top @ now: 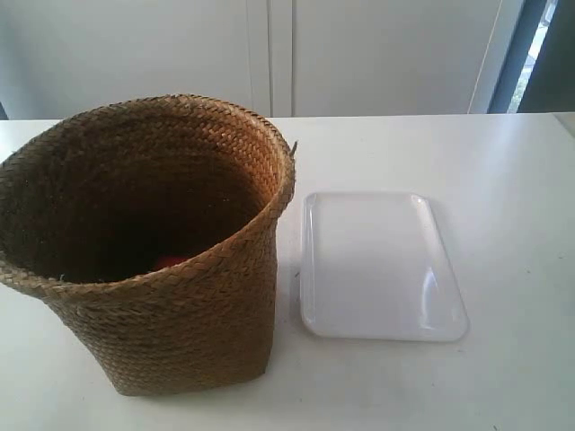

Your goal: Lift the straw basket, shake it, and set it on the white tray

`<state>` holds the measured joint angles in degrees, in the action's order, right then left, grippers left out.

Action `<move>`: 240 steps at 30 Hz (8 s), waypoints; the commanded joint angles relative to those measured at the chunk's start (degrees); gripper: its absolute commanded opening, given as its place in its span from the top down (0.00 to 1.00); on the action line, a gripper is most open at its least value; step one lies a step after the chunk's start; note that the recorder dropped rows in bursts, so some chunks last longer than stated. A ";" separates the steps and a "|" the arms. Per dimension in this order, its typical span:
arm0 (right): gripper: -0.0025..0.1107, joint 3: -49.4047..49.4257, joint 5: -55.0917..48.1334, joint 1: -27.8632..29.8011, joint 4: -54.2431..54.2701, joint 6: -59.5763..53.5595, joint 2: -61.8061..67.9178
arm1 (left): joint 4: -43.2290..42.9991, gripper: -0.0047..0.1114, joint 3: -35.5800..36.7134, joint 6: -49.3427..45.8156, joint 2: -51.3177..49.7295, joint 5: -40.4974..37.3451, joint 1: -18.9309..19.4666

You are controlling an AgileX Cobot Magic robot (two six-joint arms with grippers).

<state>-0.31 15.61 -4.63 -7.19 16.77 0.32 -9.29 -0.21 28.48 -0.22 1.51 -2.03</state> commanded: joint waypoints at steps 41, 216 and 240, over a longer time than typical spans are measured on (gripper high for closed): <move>0.98 -87.78 -82.64 -1.91 34.39 -29.43 80.53 | 17.17 0.96 -87.77 -31.01 -78.52 -69.23 0.88; 0.98 -48.05 -20.02 -35.83 -5.52 1.37 57.32 | 20.61 0.96 -43.15 -38.90 -43.70 -3.06 -24.93; 0.98 -47.10 -22.03 -34.37 -9.39 5.06 57.99 | 15.41 0.96 -41.22 -30.71 -44.47 -6.27 -25.38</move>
<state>-47.35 -13.98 -40.38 -8.85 23.39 58.05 9.07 -43.23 0.00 -43.80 -11.49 -26.87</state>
